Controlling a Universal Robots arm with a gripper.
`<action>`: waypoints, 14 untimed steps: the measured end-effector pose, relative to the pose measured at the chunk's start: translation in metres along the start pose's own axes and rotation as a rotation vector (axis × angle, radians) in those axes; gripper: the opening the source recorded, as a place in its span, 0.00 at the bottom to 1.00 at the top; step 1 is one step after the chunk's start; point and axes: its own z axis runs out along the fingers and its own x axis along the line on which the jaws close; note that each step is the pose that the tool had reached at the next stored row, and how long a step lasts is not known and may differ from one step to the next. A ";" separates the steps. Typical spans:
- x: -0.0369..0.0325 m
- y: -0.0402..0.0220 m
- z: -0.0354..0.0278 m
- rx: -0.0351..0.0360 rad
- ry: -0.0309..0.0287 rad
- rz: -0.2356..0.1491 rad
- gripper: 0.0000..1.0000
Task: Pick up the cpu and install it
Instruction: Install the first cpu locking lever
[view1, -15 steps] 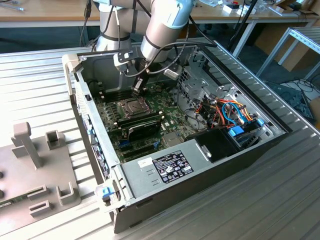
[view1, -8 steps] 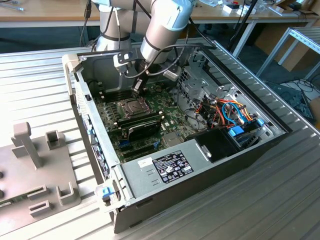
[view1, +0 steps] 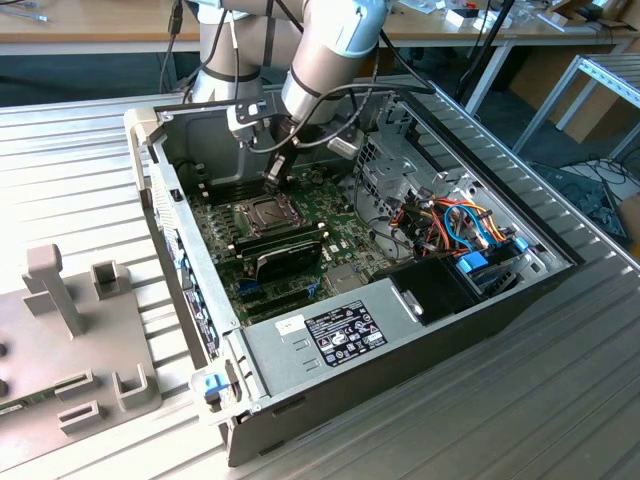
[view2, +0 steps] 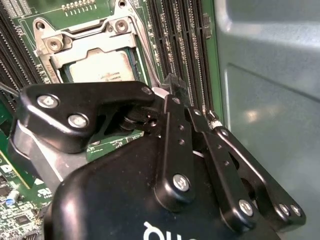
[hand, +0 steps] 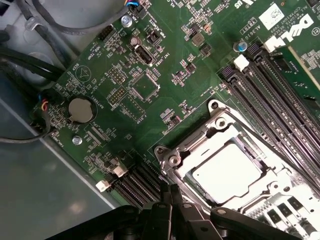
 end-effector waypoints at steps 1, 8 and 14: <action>-0.0001 0.0001 0.0000 -0.0003 0.0001 0.001 0.11; -0.0002 0.0002 -0.0001 -0.0154 0.0073 0.086 0.11; -0.0002 0.0003 0.0001 -0.0205 0.0104 0.117 0.11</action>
